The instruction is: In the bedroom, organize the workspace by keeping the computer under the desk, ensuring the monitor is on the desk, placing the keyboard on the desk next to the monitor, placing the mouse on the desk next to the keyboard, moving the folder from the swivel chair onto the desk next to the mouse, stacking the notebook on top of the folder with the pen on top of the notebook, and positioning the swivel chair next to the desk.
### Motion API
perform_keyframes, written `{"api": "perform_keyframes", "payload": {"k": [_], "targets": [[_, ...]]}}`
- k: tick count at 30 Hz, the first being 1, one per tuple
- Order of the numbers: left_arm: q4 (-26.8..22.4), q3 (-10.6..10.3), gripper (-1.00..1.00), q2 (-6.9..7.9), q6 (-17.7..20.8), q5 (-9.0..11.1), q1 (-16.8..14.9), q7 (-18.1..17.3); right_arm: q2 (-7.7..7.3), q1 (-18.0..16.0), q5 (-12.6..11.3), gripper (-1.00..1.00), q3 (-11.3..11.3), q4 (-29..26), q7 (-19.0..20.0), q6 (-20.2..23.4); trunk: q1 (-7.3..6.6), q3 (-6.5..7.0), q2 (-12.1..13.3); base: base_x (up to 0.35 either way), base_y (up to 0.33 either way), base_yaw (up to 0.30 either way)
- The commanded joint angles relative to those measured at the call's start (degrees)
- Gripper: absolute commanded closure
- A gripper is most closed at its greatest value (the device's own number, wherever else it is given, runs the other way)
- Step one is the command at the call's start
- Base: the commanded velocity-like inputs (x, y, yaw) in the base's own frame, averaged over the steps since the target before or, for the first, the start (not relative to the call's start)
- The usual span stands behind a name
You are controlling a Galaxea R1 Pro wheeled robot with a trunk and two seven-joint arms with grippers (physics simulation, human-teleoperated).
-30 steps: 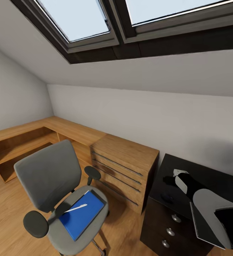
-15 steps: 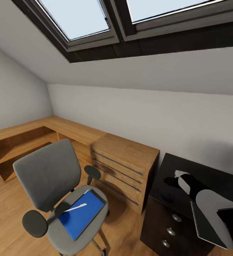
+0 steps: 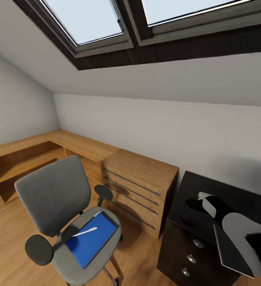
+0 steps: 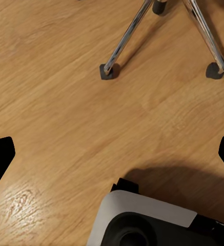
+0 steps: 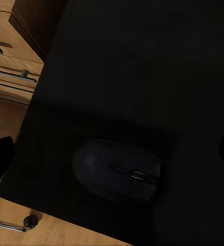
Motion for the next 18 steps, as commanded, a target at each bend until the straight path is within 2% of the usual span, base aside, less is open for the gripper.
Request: {"api": "perform_keyframes", "payload": {"k": [1, 18], "targets": [[0.0, -0.5, -1.0, 0.02, -0.2, 0.7, 0.0, -0.1, -0.1, 0.0, -0.5, -1.0, 0.5, -0.1, -0.1, 0.3, 0.01, -0.08, -0.1, 0.0, 0.0, 0.0], [0.0, -0.4, -1.0, 0.02, -0.2, 0.9, 0.0, -0.1, -1.34, 0.1, -0.7, -1.0, 0.5, 0.0, -0.1, 0.2, 0.01, -0.08, -0.1, 0.0, 0.0, 0.0]]}}
